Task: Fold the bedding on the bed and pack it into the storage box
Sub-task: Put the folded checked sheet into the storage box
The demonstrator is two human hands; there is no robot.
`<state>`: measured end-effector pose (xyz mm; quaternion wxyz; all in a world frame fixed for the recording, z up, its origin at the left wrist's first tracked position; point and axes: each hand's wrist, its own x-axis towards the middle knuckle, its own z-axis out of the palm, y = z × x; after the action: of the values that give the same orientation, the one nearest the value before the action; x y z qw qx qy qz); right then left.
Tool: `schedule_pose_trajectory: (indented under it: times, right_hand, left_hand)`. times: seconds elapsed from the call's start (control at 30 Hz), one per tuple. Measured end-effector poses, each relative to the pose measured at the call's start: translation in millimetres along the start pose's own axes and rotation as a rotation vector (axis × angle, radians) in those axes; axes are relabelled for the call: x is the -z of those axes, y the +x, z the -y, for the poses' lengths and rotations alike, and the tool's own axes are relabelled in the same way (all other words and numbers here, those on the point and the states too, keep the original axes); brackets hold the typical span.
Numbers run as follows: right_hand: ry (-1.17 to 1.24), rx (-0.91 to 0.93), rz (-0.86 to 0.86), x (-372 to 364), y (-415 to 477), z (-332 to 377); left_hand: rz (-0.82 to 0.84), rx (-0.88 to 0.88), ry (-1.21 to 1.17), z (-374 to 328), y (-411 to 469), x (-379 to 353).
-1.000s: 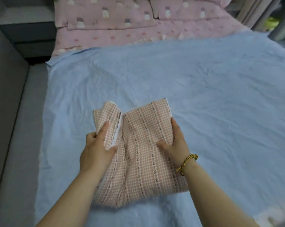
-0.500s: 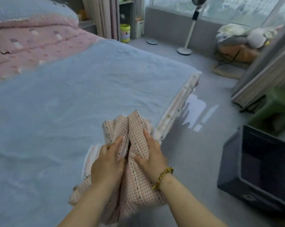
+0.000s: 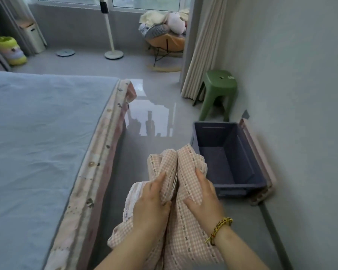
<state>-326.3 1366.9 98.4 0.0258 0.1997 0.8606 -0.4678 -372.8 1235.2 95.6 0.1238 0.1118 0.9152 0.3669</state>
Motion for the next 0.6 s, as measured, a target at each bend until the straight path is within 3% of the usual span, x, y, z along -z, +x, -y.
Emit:
schedule_pose_trajectory:
  times: [0.23, 0.6]
  right_hand:
    - [-0.026, -0.094, -0.105, 36, 111, -30]
    - [0.249, -0.359, -0.359, 128, 239, -157]
  left_hand:
    - [0.151, -0.033, -0.01, -25, 128, -42]
    - [0.378, -0.05, -0.044, -79, 311, -160]
